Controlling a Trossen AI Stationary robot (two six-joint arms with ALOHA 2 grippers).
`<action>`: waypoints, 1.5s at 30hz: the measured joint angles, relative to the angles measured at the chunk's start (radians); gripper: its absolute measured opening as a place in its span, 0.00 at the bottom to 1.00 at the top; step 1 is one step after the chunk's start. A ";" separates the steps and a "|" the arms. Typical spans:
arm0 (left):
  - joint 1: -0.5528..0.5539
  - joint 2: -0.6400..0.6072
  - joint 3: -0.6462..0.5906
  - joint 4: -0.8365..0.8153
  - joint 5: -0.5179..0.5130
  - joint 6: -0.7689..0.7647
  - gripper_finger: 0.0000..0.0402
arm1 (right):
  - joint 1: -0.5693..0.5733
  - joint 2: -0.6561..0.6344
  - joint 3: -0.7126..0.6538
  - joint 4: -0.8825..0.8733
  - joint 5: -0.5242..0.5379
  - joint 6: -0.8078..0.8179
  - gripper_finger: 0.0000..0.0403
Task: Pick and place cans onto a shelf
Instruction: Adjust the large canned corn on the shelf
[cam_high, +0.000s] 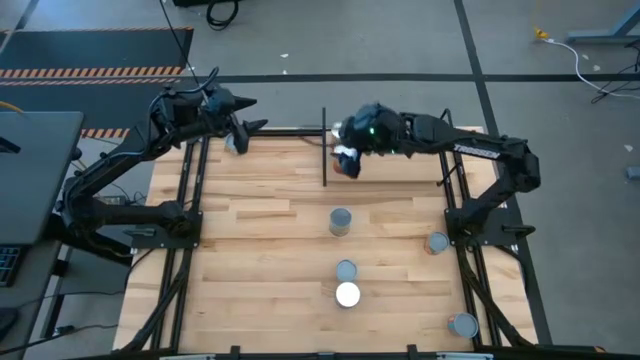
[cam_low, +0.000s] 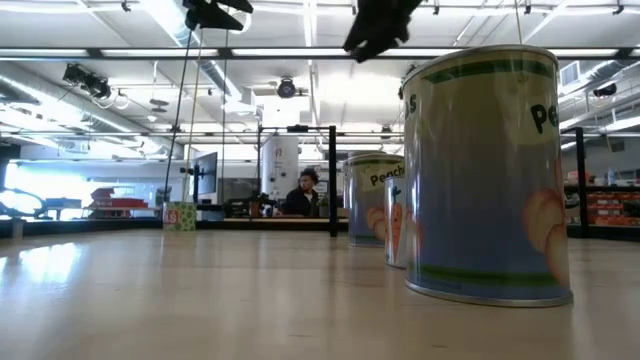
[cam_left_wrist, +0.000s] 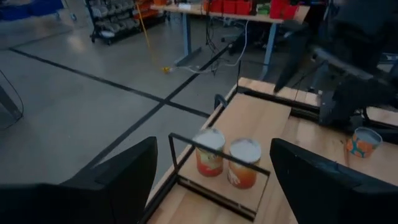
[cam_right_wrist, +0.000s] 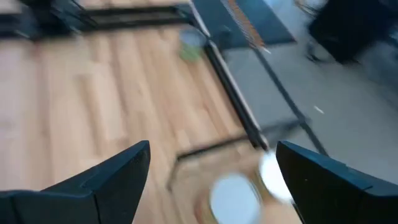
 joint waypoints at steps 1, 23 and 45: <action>-0.003 -0.001 0.000 -0.010 0.001 -0.012 0.79 | 0.017 -0.002 0.000 -0.040 0.056 0.025 0.89; -0.231 -0.017 0.000 -0.067 -0.018 -0.136 0.79 | -0.300 0.165 -0.226 0.191 -0.156 -0.424 0.90; -0.299 -0.019 0.000 -0.067 -0.157 -0.228 0.79 | -0.262 0.165 -0.223 0.158 -0.167 -0.425 0.90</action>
